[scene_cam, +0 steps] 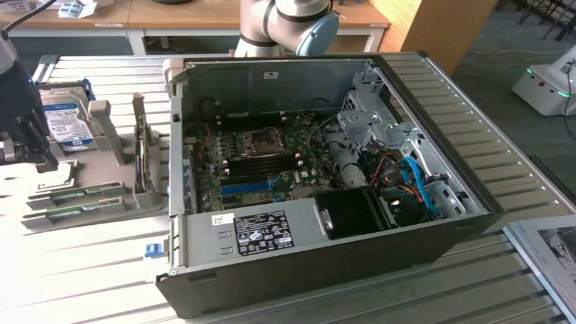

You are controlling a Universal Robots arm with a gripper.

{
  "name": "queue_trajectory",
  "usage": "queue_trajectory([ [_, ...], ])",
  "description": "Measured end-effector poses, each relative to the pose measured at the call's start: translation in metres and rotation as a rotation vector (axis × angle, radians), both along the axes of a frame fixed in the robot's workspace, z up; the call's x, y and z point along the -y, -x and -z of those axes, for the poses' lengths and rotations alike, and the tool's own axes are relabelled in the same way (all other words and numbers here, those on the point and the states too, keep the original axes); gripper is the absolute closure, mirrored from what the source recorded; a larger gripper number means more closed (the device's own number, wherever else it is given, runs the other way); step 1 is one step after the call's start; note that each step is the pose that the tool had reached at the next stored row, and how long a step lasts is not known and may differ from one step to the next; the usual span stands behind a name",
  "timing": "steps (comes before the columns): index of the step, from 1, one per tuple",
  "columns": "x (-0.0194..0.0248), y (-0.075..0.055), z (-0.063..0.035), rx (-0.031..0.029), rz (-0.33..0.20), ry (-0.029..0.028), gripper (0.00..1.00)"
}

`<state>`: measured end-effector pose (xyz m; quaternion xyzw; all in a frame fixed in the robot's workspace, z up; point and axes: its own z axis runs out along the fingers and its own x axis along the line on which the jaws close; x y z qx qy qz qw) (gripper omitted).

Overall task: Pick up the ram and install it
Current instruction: 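Pick up the ram and move it above insertion slot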

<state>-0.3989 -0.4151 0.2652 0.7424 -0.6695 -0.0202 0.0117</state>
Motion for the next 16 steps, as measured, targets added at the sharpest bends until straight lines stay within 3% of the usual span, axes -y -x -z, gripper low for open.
queue_trajectory([
  [7,0.0,0.0,0.0001,0.0002,0.0,-0.0001,0.89],
  [9,0.0,0.0,0.0002,0.0003,0.0,-0.0001,0.77],
  [12,0.0,0.0,0.0001,0.0002,0.0,-0.0002,0.71],
  [13,0.0,0.0,0.0002,0.0002,0.0,-0.0002,0.64],
  [16,0.0,0.0,0.0002,0.0003,0.0,-0.0002,0.64],
])
